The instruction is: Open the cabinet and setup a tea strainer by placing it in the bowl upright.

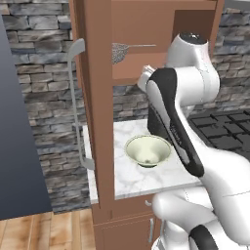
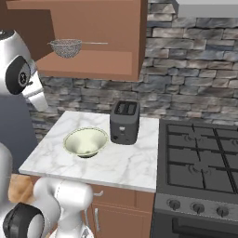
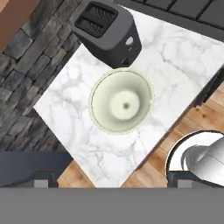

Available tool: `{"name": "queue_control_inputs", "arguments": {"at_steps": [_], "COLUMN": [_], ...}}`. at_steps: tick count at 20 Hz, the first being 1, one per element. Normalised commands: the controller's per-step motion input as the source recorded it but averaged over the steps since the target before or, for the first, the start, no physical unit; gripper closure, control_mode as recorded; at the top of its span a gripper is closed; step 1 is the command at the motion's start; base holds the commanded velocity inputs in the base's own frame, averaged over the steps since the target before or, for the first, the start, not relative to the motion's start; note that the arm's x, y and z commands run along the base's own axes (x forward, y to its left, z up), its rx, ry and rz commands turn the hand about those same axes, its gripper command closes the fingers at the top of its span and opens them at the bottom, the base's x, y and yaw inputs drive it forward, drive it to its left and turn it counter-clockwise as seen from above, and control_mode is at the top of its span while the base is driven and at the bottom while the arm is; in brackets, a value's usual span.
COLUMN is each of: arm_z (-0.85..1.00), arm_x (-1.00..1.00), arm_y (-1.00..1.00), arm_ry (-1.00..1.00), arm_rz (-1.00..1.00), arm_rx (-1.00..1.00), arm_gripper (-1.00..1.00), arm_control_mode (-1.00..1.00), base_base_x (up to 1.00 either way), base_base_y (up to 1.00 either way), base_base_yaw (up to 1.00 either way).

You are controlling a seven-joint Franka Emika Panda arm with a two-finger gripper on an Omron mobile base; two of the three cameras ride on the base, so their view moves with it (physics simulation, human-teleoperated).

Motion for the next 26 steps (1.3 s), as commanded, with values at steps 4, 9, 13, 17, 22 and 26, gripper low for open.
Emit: {"name": "queue_control_inputs", "arguments": {"at_steps": [4,9,13,17,22,26], "arm_z": [-0.04,0.22,0.50,0.37,0.28,0.00], "arm_x": [0.87,0.43,0.01,0.00,0.00,0.00], "arm_y": [-0.23,-0.44,-0.39,-0.04,0.06,0.32], "arm_ry": [-0.17,-0.32,-0.04,0.07,0.14,0.02], "arm_rz": [-0.02,0.48,0.41,0.39,0.38,0.45], "arm_rx": [-0.39,-0.20,-0.22,-0.29,-0.45,-0.50], "arm_gripper": [-1.00,-1.00,-1.00,-1.00,-1.00,-1.00], "arm_control_mode": [-1.00,-1.00,-1.00,-1.00,-1.00,-1.00], "base_base_x": [0.00,0.00,0.00,0.00,0.00,0.00], "base_base_y": [0.00,0.00,0.00,0.00,0.00,0.00], "base_base_yaw": [0.00,0.00,0.00,0.00,0.00,0.00]}}
